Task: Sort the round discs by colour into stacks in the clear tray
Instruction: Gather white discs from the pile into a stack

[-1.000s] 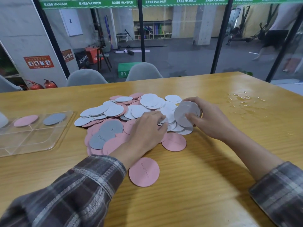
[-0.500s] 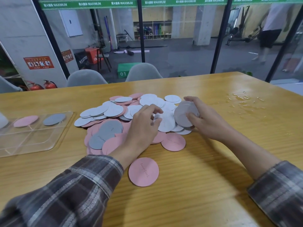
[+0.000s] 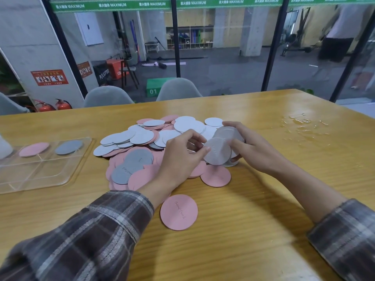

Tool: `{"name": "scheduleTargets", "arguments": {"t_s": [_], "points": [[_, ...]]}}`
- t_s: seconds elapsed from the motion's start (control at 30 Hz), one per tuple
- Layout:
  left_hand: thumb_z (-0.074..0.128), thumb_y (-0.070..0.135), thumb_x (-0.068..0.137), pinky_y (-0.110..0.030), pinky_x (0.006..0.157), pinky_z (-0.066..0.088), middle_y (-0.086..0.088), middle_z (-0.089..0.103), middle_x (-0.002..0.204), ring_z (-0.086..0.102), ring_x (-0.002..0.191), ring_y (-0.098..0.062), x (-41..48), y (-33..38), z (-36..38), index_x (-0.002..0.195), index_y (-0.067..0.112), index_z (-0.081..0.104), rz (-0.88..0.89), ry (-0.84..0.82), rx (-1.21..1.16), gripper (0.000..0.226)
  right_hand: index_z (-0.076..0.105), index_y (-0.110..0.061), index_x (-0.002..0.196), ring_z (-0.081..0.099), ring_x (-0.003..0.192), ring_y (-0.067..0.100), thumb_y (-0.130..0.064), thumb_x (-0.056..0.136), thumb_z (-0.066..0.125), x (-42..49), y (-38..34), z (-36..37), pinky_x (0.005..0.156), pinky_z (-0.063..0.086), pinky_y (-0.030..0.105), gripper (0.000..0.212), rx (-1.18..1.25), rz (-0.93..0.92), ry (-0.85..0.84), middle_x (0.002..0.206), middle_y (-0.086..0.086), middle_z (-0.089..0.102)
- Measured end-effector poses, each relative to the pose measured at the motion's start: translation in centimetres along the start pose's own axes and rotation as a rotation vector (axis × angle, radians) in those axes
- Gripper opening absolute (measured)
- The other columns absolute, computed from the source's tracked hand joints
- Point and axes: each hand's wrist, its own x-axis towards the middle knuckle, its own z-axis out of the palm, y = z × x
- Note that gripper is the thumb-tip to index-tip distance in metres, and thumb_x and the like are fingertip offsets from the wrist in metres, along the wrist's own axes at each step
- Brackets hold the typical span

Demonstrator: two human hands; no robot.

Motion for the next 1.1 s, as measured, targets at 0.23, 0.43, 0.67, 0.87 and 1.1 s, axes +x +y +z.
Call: {"name": "scheduleTargets", "arguments": {"t_s": [0.23,0.43,0.67,0.87,1.1], "points": [[0.090,0.019,0.079,-0.020,0.069,0.058,0.004,0.073,0.077,0.070,0.068,-0.006,0.0,-0.1,-0.1,0.088,0.014,0.072,-0.042,0.008,0.008,0.020,0.050,-0.044,0.144,0.050,0.131,0.008,-0.037,0.094,0.039,-0.1,-0.2,0.1,0.112,0.043,0.047,0.051,0.069,0.023,-0.034,0.141,-0.015,0.054],[0.091,0.022,0.078,-0.023,0.070,0.059,0.003,0.074,0.075,0.071,0.071,-0.009,0.3,-0.1,0.3,0.085,0.014,0.073,-0.046,0.011,0.006,0.021,0.038,-0.031,0.155,0.046,0.135,0.007,-0.033,0.100,0.062,-0.1,0.1,0.3,0.114,0.037,0.033,0.060,-0.158,-0.091,-0.064,0.147,-0.009,0.050],[0.084,0.014,0.085,-0.018,0.075,0.057,0.007,0.077,0.083,0.072,0.077,-0.004,0.3,-0.4,0.4,0.091,0.013,0.079,-0.019,-0.011,-0.030,0.008,0.042,-0.029,0.153,0.053,0.126,0.011,-0.020,0.093,0.071,-0.2,0.0,0.1,0.107,0.041,0.030,0.067,-0.198,-0.119,-0.008,0.141,-0.007,0.055],[0.075,0.020,0.091,-0.018,0.091,0.044,0.008,0.072,0.109,0.059,0.101,-0.011,0.4,-0.8,0.3,0.108,0.019,0.077,0.112,0.027,0.295,0.017,0.046,-0.028,0.149,0.056,0.114,0.009,-0.015,0.091,0.070,-0.2,-0.1,-0.8,0.094,0.041,0.023,0.064,-0.189,-0.087,0.090,0.134,-0.010,0.059],[0.061,0.038,0.100,-0.048,0.100,0.047,0.003,0.073,0.115,0.062,0.112,-0.023,0.3,-1.3,0.4,0.108,0.019,0.076,0.066,-0.173,0.525,0.025,0.047,-0.027,0.148,0.058,0.114,0.013,-0.013,0.089,0.068,-0.1,0.0,-1.1,0.087,0.039,0.021,0.064,-0.189,-0.040,0.126,0.131,-0.009,0.061]]}}
